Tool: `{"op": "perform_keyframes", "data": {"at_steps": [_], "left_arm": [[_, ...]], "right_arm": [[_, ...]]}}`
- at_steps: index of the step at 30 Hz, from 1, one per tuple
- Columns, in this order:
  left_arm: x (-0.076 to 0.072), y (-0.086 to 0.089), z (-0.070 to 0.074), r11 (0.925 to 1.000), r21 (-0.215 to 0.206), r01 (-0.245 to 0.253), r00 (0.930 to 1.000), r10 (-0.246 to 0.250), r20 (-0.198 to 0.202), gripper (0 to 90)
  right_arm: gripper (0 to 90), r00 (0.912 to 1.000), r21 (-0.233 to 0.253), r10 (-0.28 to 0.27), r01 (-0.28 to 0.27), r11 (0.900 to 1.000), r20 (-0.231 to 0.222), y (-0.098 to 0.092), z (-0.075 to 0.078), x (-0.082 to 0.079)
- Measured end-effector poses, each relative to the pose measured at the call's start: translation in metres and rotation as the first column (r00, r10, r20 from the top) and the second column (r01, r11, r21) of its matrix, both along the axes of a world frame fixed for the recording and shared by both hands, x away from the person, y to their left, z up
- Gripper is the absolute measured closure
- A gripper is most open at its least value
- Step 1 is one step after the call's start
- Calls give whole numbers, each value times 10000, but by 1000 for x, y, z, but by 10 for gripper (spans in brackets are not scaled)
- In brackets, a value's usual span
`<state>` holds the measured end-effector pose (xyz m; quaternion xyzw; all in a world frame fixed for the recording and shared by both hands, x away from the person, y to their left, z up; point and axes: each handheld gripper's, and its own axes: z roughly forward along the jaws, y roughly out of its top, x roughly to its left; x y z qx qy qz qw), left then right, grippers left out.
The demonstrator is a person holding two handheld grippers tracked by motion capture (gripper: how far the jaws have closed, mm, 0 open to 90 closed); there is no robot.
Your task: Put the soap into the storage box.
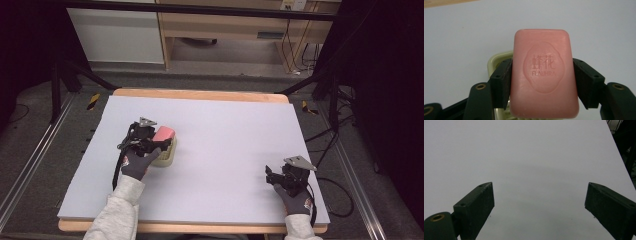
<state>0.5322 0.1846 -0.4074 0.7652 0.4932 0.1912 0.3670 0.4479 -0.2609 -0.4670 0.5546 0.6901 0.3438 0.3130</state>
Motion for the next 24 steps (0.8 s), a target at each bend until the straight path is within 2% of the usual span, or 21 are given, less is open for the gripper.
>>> {"op": "perform_keyframes", "data": {"at_steps": [5, 16, 24], "left_arm": [[5, 2, -8, 10000, 82, -56, 9998, 58, -184, 371], [9, 9, -19, 9991, 193, -367, 9989, 372, -276, 371], [8, 4, -22, 9990, 313, -312, 9990, 322, -305, 371]], "right_arm": [[90, 10000, -26, 4, -4, 10000, 25, 0, 0, 0], [90, 10000, 17, 16, -16, 10000, 8, 0, 0, -1], [90, 10000, -39, 45, -45, 10000, 15, 0, 0, -1]]}}
